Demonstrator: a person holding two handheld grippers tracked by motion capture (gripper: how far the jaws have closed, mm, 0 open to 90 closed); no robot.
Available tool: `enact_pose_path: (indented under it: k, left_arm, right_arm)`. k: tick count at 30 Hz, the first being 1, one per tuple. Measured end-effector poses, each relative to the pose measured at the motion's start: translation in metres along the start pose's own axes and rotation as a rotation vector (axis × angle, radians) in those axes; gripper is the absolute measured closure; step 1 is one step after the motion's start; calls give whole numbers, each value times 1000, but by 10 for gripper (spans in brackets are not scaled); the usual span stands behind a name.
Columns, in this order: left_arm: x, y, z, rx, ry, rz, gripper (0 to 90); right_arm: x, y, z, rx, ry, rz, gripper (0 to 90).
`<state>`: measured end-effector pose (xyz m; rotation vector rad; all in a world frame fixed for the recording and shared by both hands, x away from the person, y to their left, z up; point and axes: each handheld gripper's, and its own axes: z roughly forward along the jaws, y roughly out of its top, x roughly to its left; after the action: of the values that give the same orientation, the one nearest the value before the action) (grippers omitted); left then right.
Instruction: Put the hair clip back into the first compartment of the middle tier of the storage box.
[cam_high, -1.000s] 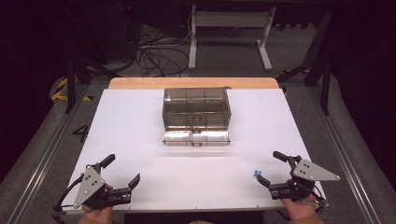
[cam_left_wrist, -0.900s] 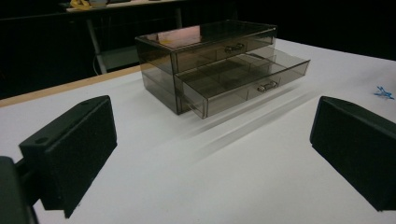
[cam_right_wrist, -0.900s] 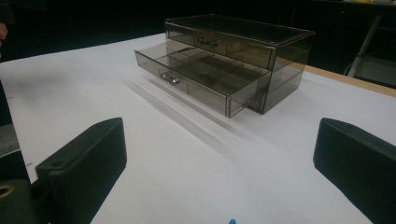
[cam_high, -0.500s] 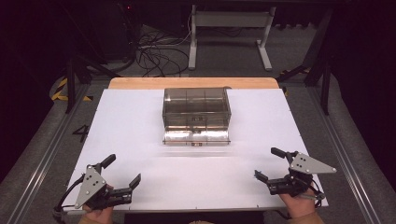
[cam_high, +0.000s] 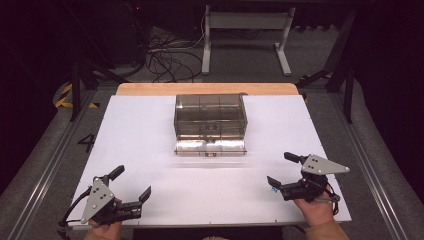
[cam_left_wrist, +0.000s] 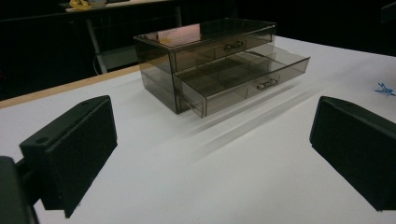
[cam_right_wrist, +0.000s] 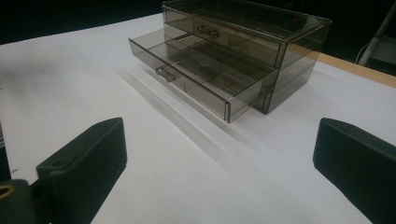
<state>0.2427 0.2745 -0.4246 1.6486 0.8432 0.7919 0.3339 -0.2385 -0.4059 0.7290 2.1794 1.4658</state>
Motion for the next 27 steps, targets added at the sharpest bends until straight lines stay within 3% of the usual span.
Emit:
enact_pose_path:
  k: [19, 27]
  left_arm:
    - [-1, 0, 1, 5, -1, 9, 15]
    - [0, 0, 0, 0, -1, 9, 15]
  right_arm:
    - [-5, 11, 13, 26, 18, -3, 29]
    - [-6, 14, 14, 70, 21, -17, 37]
